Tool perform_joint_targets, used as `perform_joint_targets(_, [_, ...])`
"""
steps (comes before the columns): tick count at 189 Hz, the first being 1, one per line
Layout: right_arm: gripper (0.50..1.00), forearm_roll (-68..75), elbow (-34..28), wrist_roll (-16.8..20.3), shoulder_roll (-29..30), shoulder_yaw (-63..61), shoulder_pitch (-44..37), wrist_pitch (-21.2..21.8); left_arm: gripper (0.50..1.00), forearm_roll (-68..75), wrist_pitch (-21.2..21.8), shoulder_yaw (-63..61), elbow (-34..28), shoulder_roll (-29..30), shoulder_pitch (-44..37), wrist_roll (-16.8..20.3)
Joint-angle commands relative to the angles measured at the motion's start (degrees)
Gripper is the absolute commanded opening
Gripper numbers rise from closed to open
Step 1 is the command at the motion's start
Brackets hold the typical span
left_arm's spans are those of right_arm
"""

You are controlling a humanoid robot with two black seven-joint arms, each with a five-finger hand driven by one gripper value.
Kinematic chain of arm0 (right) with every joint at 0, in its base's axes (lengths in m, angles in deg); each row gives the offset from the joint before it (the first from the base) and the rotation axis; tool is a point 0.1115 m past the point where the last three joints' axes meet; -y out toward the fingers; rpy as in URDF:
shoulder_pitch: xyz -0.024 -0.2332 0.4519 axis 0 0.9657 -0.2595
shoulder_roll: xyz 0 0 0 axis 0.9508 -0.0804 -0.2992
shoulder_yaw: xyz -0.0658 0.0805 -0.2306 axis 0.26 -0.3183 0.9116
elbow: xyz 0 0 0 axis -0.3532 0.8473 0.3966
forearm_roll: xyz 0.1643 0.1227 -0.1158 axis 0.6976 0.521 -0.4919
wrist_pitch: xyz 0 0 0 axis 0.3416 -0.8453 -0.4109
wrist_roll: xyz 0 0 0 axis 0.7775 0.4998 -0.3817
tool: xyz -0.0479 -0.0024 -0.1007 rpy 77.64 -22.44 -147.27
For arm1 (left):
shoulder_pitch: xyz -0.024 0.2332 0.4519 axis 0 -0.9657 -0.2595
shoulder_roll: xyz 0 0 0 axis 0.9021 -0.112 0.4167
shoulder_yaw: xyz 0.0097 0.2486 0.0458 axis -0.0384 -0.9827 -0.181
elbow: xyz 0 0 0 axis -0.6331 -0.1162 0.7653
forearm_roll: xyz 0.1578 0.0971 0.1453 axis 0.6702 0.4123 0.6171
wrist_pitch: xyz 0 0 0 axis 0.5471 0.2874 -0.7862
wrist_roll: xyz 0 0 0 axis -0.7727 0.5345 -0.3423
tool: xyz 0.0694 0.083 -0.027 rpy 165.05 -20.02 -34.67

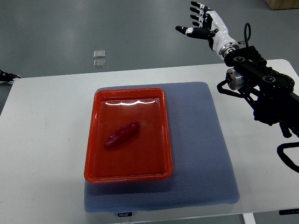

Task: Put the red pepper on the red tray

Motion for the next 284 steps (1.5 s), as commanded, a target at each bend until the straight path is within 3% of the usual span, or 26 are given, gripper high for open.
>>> perform_joint_targets(1, [0.915,8.3,0.5,0.5,-0.4,-1.5,0.1,0.3,1.000,0.0,0.0,0.0,0.0,0.0,0.0,0.0])
perform_joint_targets(20, [0.915,17.0,0.9,0.9,-1.6,-1.4,0.3,0.9,1.000,0.0,0.0,0.0,0.0,0.0,0.0,0.0])
perform_joint_targets(44, [0.915,24.9,1.2,6.1,-2.3,-1.4,1.7,3.4,1.000,0.0,0.0,0.0,0.0,0.0,0.0,0.0])
perform_joint_targets(62, [0.915,27.2,2.3,7.1,-2.2,-1.5,2.7,6.2,1.000,0.0,0.0,0.1,0.0,0.0,0.0,0.0])
perform_joint_targets(97, [0.915,31.1,4.3,6.6,-2.1,-1.6,4.9,10.7,1.000,0.0,0.0,0.0,0.0,0.0,0.0,0.0])
perform_joint_targets(131, [0.919,31.6,4.3,6.1,-1.7,-4.7,6.5,12.0,1.000,0.0,0.0,0.0,0.0,0.0,0.0,0.0])
perform_joint_targets(163, [0.924,31.3,5.2,0.9,-1.5,-9.0,8.7,16.0,1.000,0.0,0.0,0.0,0.0,0.0,0.0,0.0])
perform_joint_targets(193, [0.921,31.1,6.7,-0.9,-1.2,-8.8,8.9,15.5,1.000,0.0,0.0,0.0,0.0,0.0,0.0,0.0])
perform_joint_targets(235, [0.923,30.9,6.7,-0.9,-1.0,-8.0,9.2,11.4,1.000,0.0,0.0,0.0,0.0,0.0,0.0,0.0])
perform_joint_targets(284, [0.921,30.6,6.7,-0.9,-0.3,-7.9,9.5,11.4,1.000,0.0,0.0,0.0,0.0,0.0,0.0,0.0])
